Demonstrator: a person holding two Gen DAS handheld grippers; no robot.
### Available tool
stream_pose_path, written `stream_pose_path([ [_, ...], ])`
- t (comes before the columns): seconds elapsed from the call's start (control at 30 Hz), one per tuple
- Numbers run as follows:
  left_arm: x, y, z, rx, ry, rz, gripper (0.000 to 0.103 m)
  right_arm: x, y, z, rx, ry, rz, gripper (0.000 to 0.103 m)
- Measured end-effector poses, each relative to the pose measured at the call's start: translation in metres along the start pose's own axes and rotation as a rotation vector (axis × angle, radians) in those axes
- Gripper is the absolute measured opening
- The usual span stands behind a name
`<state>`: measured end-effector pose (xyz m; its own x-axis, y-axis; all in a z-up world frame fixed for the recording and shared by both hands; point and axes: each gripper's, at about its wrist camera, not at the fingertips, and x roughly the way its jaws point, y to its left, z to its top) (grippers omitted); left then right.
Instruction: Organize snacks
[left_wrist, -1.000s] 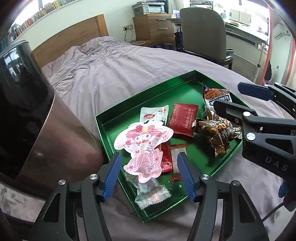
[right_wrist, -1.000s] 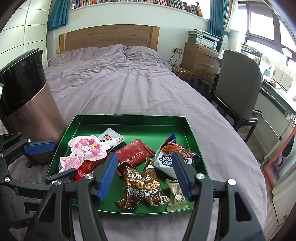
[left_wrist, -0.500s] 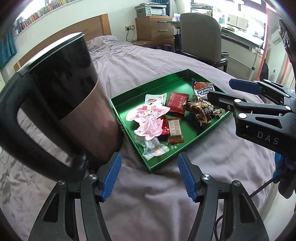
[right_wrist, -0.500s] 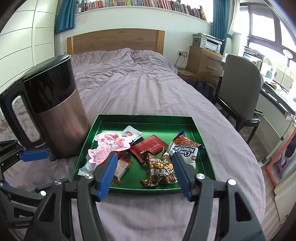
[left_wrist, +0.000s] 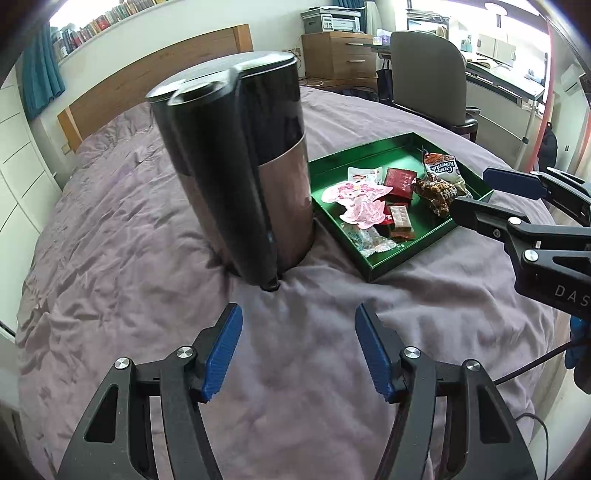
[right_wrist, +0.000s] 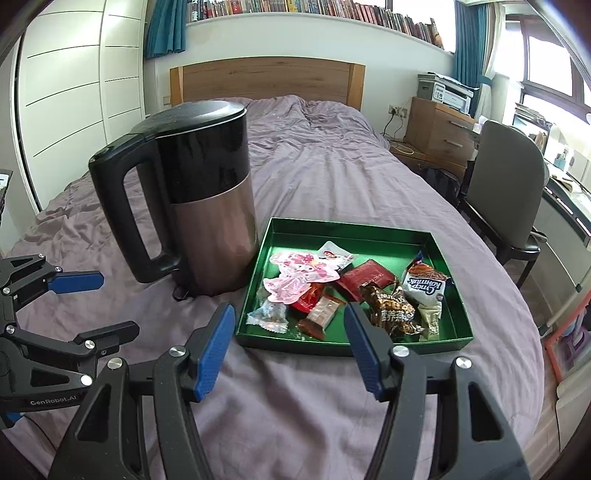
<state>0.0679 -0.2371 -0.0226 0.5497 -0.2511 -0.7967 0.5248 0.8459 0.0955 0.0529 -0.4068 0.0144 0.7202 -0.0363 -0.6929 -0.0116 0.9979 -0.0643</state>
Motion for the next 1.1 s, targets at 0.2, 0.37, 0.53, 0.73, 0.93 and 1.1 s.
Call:
stream_pose_path([
  [0.2, -0.012, 0.026, -0.021, -0.048, 0.002, 0.022, 0.058, -0.011, 0.031, -0.003, -0.022, 0.007, 0.034, 0.103],
  [0.37, -0.022, 0.051, -0.039, -0.094, 0.001, 0.045, 0.058, -0.014, 0.057, -0.006, -0.038, 0.021, 0.061, 0.103],
  [0.53, -0.03, 0.078, -0.059, -0.145, -0.006, 0.073, 0.063, -0.015, 0.088, -0.004, -0.064, 0.028, 0.083, 0.103],
  [0.73, -0.043, 0.111, -0.081, -0.203, -0.028, 0.107, 0.07, -0.014, 0.125, -0.002, -0.111, 0.037, 0.104, 0.103],
  [0.93, -0.052, 0.139, -0.097, -0.239, -0.045, 0.152, 0.074, -0.012, 0.153, 0.0, -0.13, 0.044, 0.118, 0.103],
  [1.1, -0.058, 0.16, -0.111, -0.267, -0.048, 0.174, 0.079, -0.01, 0.173, -0.002, -0.143, 0.054, 0.123, 0.103],
])
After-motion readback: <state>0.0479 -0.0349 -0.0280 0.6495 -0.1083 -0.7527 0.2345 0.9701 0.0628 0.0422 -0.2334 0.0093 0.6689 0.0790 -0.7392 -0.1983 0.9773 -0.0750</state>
